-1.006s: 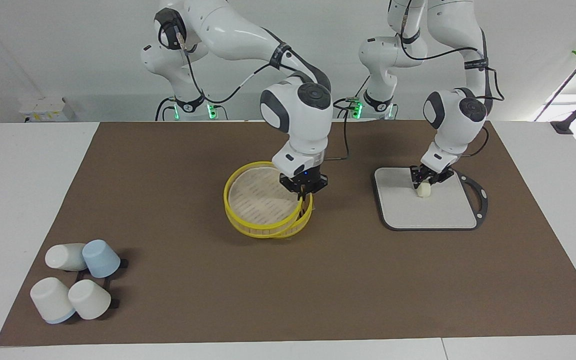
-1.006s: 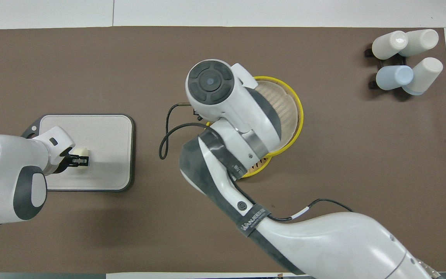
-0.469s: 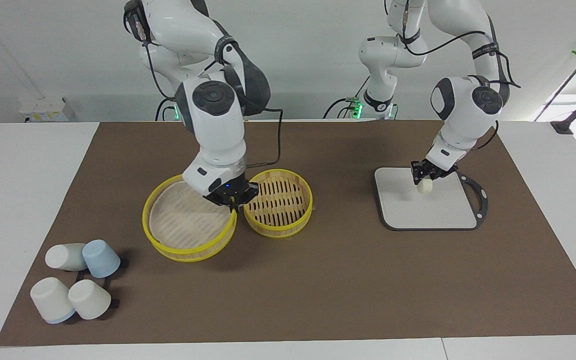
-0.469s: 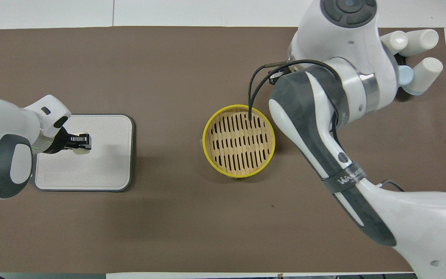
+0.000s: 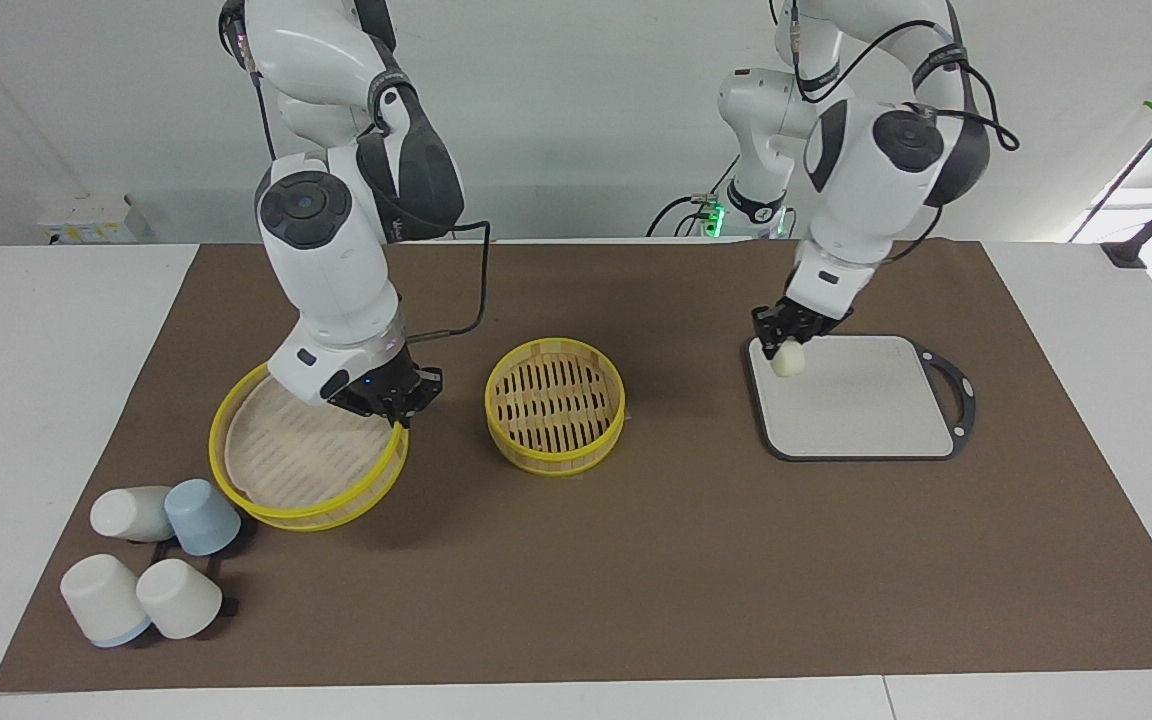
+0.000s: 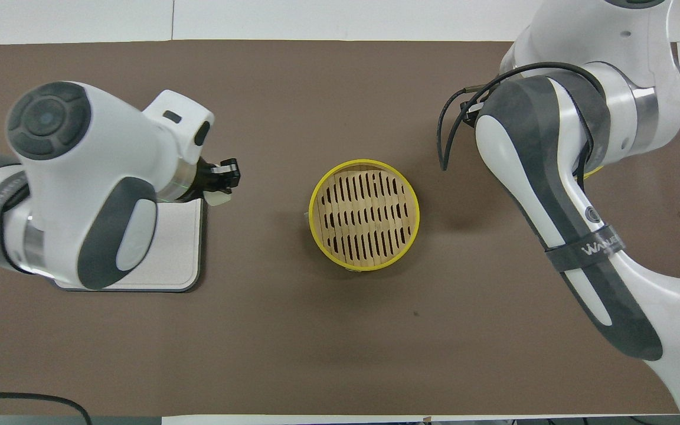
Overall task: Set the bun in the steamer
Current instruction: 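Carry the white bun with the left gripper and release it into the steamer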
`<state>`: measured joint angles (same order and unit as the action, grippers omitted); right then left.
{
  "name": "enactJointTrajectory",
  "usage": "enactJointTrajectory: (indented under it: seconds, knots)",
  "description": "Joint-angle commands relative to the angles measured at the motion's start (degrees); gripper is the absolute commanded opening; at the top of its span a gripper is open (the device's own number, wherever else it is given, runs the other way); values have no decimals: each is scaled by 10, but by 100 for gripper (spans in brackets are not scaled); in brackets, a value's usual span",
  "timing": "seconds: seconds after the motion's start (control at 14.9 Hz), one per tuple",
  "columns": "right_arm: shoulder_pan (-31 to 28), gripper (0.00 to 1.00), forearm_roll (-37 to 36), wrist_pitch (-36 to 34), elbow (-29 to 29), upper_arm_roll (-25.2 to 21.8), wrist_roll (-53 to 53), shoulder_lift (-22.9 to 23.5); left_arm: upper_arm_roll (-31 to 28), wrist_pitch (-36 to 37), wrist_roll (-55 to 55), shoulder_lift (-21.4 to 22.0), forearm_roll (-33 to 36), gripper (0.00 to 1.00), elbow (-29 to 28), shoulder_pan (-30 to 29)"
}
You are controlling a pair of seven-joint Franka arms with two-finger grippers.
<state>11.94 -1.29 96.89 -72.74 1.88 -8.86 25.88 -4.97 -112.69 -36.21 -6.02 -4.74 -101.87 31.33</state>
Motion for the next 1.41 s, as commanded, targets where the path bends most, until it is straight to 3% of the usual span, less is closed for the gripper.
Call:
enactJointTrajectory:
  seconds: [0.0,0.34,0.6,0.94,1.01,1.07,1.14,1.34]
  knots:
    - [-13,0,5,1,-29,6,19,-23,-12,-45,-53,-42,-16,36,27,64]
    - [-13,0,6,7,-49,6,19,-31,-11,-164,-76,-76,-16,36,-16,143]
    - [-14,0,6,14,-58,6,19,-35,-14,-225,-113,-158,-11,36,-7,199]
    - [-16,0,7,57,-88,6,18,-48,-13,-255,-116,-187,-10,39,-9,201]
    - [-16,0,7,79,-108,6,19,-57,-13,-255,-117,-187,-10,52,-9,200]
    - [-16,0,7,90,-121,6,19,-64,-13,-253,-122,-186,-10,72,-7,201]
    - [-16,0,7,92,-126,6,19,-65,-13,-247,-133,-186,-10,100,-5,201]
    - [-16,0,8,95,-126,6,18,-65,-13,-209,-131,-166,-10,100,-10,194]
